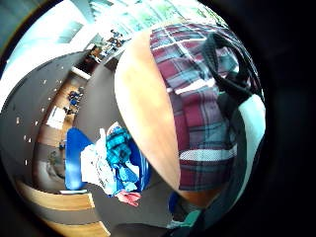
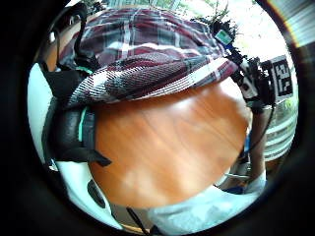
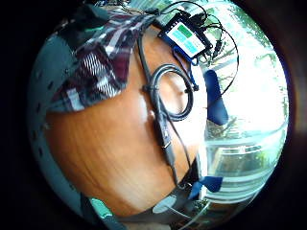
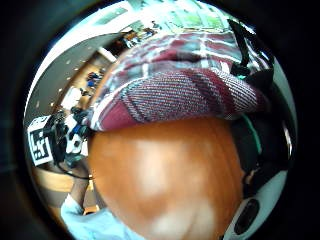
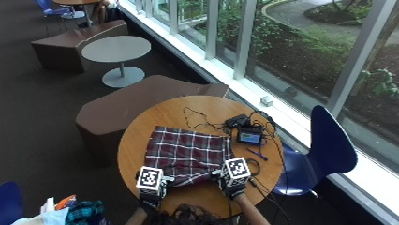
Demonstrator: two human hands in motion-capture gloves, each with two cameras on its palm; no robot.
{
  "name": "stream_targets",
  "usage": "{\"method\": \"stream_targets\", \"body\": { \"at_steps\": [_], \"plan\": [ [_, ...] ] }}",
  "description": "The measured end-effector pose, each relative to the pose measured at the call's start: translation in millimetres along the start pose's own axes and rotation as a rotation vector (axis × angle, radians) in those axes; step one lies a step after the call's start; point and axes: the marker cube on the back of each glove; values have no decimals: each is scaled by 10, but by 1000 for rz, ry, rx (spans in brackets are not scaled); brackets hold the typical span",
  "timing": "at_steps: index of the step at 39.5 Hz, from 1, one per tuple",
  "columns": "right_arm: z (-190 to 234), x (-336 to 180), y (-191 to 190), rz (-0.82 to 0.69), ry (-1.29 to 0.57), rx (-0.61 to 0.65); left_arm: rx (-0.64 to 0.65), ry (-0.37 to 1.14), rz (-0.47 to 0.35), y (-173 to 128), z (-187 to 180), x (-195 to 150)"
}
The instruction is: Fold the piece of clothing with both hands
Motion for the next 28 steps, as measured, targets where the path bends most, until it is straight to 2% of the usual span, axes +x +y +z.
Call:
{"method": "stream_targets", "body": {
  "at_steps": [5,9,12,16,20,24,28],
  "plan": [
    [-417,-49,235,-26,-172,52,-91,65,56,150,-465,-112],
    [-748,-49,231,-46,-280,62,-153,75,96,147,-933,-218],
    [-968,-9,75,-40,-333,38,-189,37,103,-30,-1128,-315],
    [-1105,68,-325,1,-369,-12,-247,7,84,-506,-1186,-379],
    [-903,153,-813,60,-333,-90,-338,-20,63,-1107,-905,-442],
    [-461,214,-1210,113,-214,-186,-482,-20,85,-1670,-292,-498],
    [-114,252,-1383,145,-110,-265,-597,10,97,-1936,197,-488]
  ]
}}
